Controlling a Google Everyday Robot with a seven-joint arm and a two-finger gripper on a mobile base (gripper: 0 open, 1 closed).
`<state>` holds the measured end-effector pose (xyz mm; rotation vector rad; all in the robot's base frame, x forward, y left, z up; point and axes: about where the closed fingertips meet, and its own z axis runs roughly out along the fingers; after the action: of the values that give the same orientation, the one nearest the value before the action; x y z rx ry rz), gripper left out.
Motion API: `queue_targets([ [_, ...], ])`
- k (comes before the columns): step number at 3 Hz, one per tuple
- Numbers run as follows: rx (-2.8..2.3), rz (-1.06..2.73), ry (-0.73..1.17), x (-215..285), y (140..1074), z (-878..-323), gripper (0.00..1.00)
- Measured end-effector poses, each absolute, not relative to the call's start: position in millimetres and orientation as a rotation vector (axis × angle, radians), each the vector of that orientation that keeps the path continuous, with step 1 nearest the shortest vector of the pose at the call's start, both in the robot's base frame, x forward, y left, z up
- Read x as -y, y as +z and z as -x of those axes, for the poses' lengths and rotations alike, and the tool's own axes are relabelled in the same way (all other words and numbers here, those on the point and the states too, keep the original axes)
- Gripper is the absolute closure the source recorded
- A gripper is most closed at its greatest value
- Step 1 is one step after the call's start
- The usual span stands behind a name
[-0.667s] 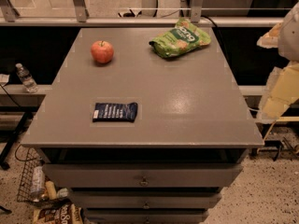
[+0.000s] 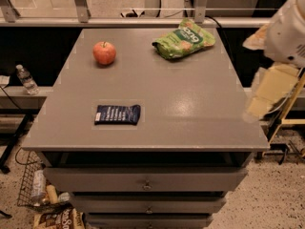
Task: Pick rxbar blueberry
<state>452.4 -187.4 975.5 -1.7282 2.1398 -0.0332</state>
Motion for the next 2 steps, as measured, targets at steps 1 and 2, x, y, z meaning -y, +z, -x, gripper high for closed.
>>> queue_targets([
  [1, -2.032, 1.819, 0.132, 120.9, 944.6, -474.4, 0.00],
  [2, -1.915, 1.921, 0.303, 42.7, 911.4, -486.3, 0.00],
])
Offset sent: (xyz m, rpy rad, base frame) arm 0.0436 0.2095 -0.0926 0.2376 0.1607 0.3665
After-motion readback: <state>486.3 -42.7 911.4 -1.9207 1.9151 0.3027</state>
